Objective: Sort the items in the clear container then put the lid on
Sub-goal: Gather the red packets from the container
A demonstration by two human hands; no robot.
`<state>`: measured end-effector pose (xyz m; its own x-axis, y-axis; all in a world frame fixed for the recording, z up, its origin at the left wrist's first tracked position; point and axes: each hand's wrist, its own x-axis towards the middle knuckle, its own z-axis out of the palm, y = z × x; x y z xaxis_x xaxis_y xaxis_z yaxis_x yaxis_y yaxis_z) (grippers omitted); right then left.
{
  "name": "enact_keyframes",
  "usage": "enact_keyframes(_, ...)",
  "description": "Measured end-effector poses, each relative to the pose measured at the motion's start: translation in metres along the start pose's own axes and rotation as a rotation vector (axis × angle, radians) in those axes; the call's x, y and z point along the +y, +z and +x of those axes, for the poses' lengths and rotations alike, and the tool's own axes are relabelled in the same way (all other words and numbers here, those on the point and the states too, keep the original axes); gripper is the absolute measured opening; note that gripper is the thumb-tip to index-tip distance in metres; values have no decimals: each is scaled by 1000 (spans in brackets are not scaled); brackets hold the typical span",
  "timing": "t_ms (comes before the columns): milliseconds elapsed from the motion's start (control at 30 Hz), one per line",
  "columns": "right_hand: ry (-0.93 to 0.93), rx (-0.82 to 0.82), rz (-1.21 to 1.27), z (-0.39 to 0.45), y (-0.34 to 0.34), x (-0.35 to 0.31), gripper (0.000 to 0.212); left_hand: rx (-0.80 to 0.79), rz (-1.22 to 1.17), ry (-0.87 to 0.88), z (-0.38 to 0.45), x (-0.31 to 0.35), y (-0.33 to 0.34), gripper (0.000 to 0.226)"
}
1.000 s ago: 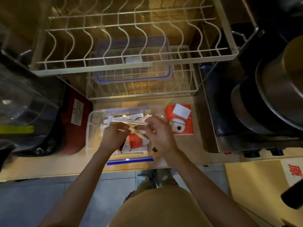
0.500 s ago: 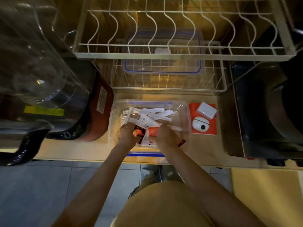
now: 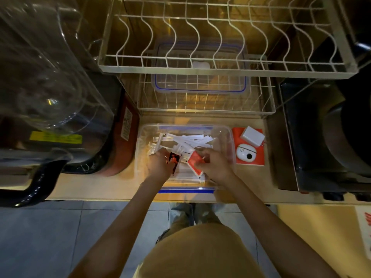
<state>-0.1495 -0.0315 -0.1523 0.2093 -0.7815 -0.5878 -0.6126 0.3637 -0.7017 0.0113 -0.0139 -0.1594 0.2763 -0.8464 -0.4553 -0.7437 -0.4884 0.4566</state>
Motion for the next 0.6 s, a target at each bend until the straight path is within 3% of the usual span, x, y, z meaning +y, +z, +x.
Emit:
enact_keyframes(133,-156,248,7,-9,-1,-13,5,-244,-598,-176,-2,2,-8,27)
enact_keyframes(233,-232,348,-112,-17,10,-23,19,-419,-953,-219,-9,6,-8,27)
enact_keyframes(367,-372,388,-332,-26,20,-22,30,-481,-1159,-203,-13,8,-3,17)
enact_keyframes(500,-520,443,-442,-36,21,-11,30,-512,-1284,-255,-11,7,0,34)
enact_keyframes(600,-531,323,-436,-39,21,-5,39,-544,-1220,-179,-13,6,-1,33)
